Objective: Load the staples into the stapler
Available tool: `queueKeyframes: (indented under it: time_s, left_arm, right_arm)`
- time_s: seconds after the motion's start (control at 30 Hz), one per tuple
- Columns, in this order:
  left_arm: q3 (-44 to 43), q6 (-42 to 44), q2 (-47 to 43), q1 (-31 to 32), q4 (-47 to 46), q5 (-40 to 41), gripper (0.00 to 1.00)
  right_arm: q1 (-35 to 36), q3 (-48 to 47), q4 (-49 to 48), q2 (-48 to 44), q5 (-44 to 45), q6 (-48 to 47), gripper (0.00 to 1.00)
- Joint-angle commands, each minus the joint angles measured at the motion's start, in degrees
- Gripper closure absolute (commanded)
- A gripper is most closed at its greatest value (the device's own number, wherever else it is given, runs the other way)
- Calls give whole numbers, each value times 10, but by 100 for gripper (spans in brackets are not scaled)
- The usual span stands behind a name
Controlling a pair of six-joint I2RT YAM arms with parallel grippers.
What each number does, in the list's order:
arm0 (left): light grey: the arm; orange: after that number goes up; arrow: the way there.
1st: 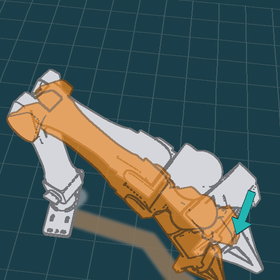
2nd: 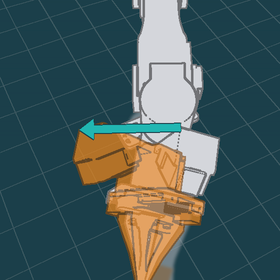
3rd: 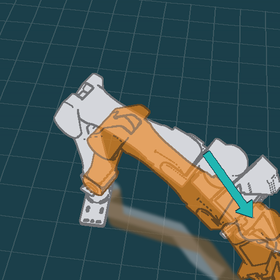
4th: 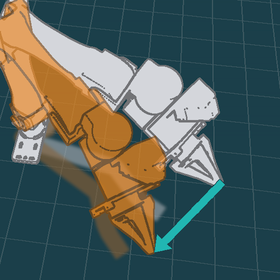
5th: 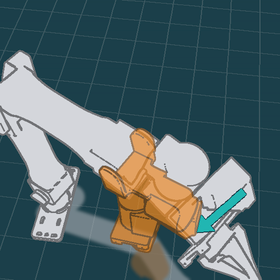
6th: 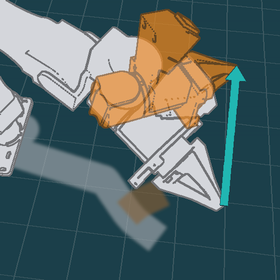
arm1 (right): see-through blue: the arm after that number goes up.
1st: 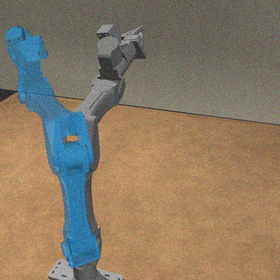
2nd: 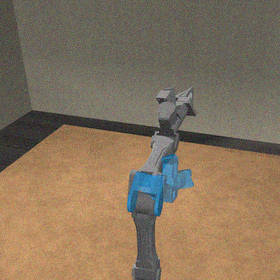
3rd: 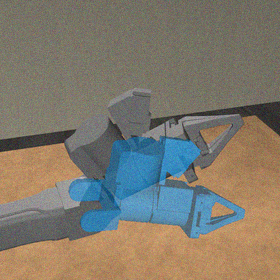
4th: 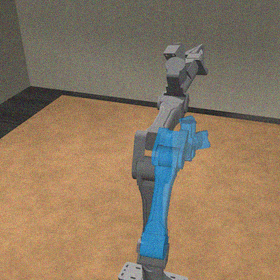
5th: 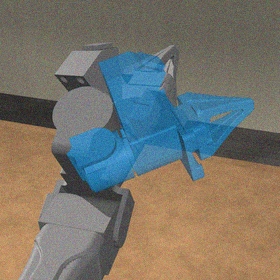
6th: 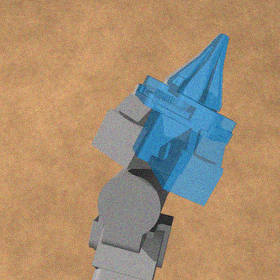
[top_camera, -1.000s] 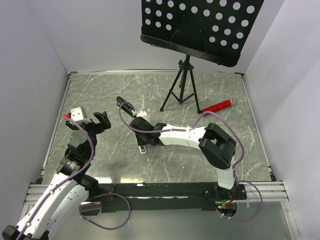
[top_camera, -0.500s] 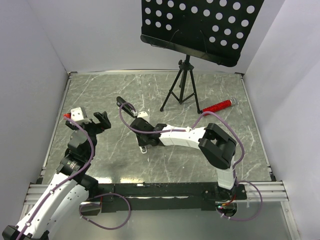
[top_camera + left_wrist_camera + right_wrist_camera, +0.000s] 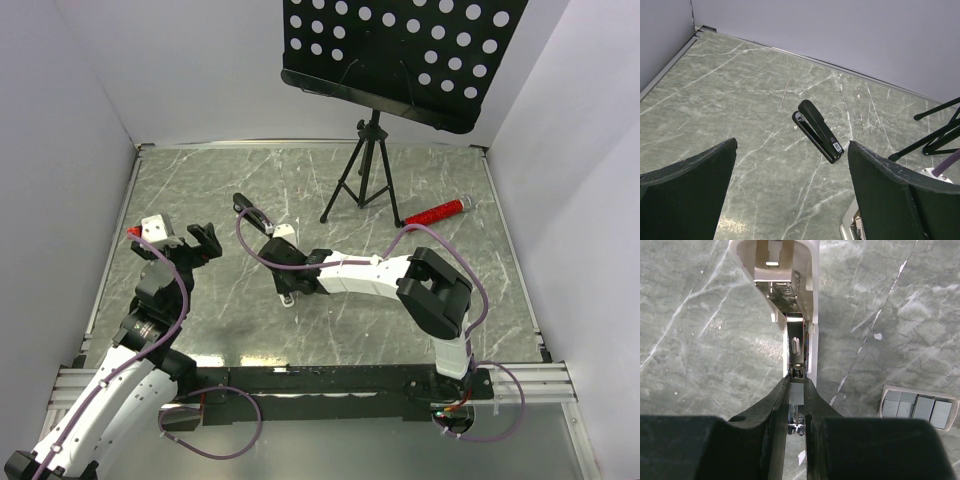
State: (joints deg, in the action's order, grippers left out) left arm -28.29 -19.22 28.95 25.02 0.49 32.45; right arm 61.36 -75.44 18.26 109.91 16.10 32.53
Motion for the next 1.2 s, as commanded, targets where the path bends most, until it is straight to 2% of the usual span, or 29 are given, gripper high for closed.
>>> queueKeyframes:
  time_s: [0.0, 0.27, 0.4, 0.57, 1.17]
  left_arm:
    - [-3, -1, -7, 2, -14, 5, 3]
    - [-3, -1, -7, 2, -14, 4, 3]
    - [-3, -1, -9, 2, -13, 4, 3]
    - [-3, -1, -10, 2, -12, 4, 3]
    - [-3, 0, -12, 2, -11, 2, 3]
  right_arm:
    - [6, -6, 9, -19, 13, -4, 78]
    - [6, -12, 13, -21, 10, -3, 67]
    - [5, -18, 14, -25, 6, -5, 58]
    - [4, -30, 20, -36, 11, -14, 50]
    - [-14, -51, 63, -3, 14, -3, 50]
